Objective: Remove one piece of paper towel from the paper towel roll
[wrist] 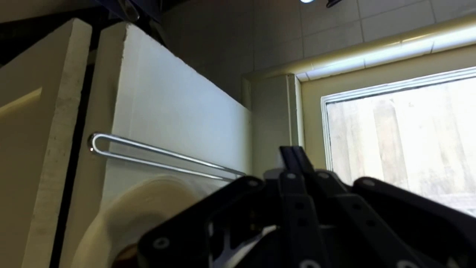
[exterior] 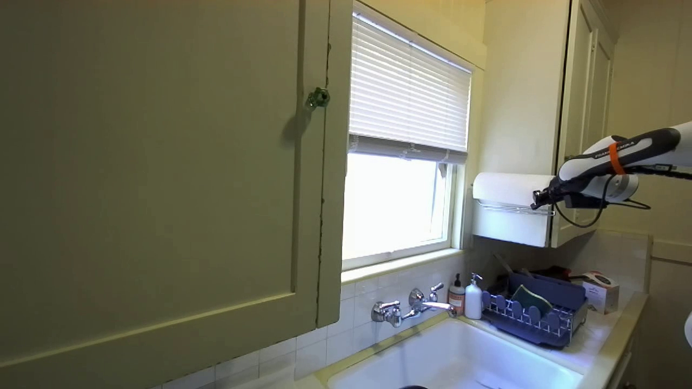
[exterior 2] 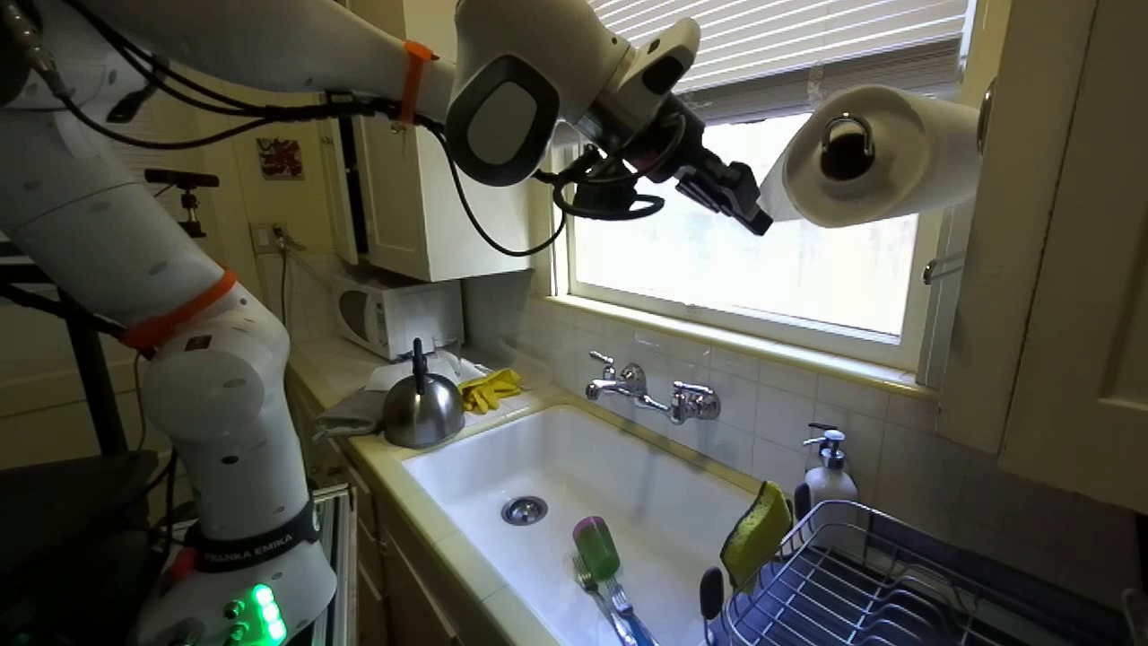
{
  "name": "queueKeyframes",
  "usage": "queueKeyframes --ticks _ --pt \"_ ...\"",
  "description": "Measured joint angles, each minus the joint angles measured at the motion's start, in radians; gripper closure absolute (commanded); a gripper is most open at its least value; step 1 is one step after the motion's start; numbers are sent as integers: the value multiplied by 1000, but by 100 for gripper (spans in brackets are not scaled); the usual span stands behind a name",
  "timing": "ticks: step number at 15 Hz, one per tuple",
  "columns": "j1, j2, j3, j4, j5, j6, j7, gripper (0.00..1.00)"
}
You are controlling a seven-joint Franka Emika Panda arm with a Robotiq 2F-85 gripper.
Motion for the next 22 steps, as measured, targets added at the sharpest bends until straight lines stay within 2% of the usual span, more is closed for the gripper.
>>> queueKeyframes --ticks 5,11,16,17,18,19,22 --pt "-15 45 27 -2 2 -47 1 100" --pt "-33 123 70 -35 2 -169 2 100" --pt "-76 167 108 -41 2 -186 11 100" --pt "-90 165 118 -41 1 -186 15 74" --pt "-109 162 131 -41 -4 -186 22 73" --pt "-130 159 146 -41 -15 -186 36 68" --pt "-187 139 198 -42 -59 -188 86 44"
